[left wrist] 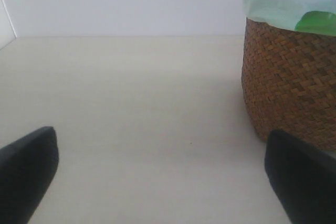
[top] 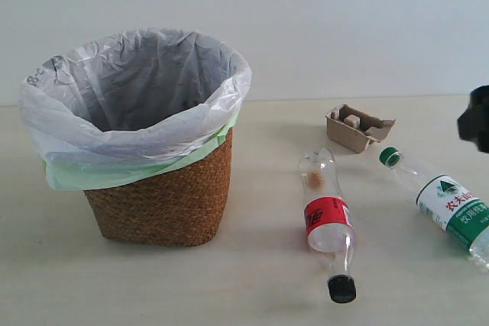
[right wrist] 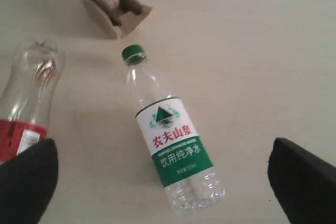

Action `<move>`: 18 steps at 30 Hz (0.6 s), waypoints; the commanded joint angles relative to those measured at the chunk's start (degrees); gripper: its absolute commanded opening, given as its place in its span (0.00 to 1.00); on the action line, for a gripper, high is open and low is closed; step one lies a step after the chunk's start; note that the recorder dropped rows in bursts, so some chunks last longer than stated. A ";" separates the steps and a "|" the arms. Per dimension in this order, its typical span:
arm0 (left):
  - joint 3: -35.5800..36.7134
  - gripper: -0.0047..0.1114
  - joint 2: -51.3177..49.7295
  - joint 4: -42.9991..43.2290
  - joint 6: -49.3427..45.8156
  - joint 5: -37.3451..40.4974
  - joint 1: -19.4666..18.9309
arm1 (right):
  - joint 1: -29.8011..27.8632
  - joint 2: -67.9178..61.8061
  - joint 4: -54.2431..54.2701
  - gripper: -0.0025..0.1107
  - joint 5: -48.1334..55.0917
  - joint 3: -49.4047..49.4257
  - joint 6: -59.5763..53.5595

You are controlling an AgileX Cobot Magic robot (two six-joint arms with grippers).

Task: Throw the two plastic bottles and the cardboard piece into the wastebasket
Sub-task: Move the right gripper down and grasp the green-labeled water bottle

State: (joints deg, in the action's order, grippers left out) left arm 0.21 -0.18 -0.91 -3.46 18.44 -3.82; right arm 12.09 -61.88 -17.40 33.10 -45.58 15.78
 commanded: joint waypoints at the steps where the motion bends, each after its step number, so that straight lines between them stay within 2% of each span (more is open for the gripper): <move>1: -0.21 0.97 0.18 -0.12 0.50 -0.87 0.41 | 0.03 -10.46 6.58 0.95 5.30 -4.16 -13.57; 6: -0.21 0.97 0.18 -0.12 0.50 -0.87 0.41 | 0.03 -21.64 -0.36 0.95 8.37 -7.06 -16.75; 10: -0.21 0.97 0.18 -0.12 0.50 -0.87 0.41 | 0.03 -31.07 -5.90 0.95 5.15 -7.11 -16.33; 14: -0.21 0.97 0.18 -0.12 0.50 -0.87 0.41 | -0.08 -36.03 -8.54 0.95 1.02 -7.54 -12.75; 18: -0.21 0.97 0.18 -0.12 0.50 -0.87 0.41 | -0.08 -41.74 -11.61 0.95 0.77 -12.63 -6.09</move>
State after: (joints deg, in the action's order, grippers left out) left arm 0.21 -0.18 -0.91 -3.46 18.44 -3.82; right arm 12.09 -101.95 -26.98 34.48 -56.19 6.48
